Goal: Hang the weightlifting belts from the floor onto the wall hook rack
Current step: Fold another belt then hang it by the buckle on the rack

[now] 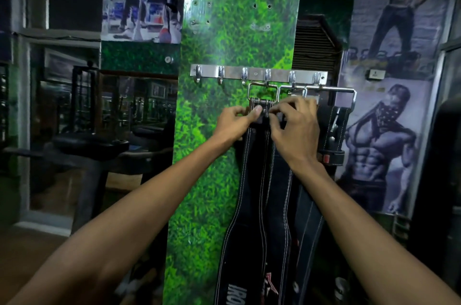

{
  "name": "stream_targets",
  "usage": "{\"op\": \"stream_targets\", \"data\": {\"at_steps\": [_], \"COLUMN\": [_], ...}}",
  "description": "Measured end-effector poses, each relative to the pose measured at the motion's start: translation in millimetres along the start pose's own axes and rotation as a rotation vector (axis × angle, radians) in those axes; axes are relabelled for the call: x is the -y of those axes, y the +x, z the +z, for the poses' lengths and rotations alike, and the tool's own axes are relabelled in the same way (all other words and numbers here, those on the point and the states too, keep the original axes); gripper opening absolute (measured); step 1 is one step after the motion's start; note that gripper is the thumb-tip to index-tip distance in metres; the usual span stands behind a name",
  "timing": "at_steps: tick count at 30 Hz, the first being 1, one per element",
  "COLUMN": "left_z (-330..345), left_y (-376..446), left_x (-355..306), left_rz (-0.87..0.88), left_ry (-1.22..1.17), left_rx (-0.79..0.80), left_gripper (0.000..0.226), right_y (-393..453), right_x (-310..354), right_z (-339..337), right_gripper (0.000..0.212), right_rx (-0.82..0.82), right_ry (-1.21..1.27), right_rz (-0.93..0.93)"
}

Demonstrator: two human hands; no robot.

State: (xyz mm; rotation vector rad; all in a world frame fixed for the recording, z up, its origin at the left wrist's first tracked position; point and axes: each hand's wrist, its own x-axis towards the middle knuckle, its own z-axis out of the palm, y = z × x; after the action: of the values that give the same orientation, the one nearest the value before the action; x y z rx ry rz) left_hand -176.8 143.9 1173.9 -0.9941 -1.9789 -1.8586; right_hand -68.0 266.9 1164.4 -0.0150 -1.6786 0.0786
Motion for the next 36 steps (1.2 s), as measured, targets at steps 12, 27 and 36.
{"op": "stream_targets", "data": {"at_steps": [12,27,36], "left_z": [13.3,7.8,1.2], "left_y": [-94.0,-200.9,-333.9], "left_x": [82.0,137.7,223.7], "left_rz": [-0.283,-0.292,-0.583], "left_ry": [-0.182,-0.199,-0.101], "left_rx": [0.377,0.437,0.535], "left_gripper": [0.02,0.028,0.045], "right_y": [-61.0,-204.2,-366.1], "right_x": [7.7,17.4,46.7], "right_z": [-20.8,-33.2,-84.1], "right_gripper": [0.009,0.041,0.021], "right_rx": [0.134,0.432,0.796], "right_ry": [0.088,0.35,0.712], "right_rz": [0.065,0.638,1.209]}}
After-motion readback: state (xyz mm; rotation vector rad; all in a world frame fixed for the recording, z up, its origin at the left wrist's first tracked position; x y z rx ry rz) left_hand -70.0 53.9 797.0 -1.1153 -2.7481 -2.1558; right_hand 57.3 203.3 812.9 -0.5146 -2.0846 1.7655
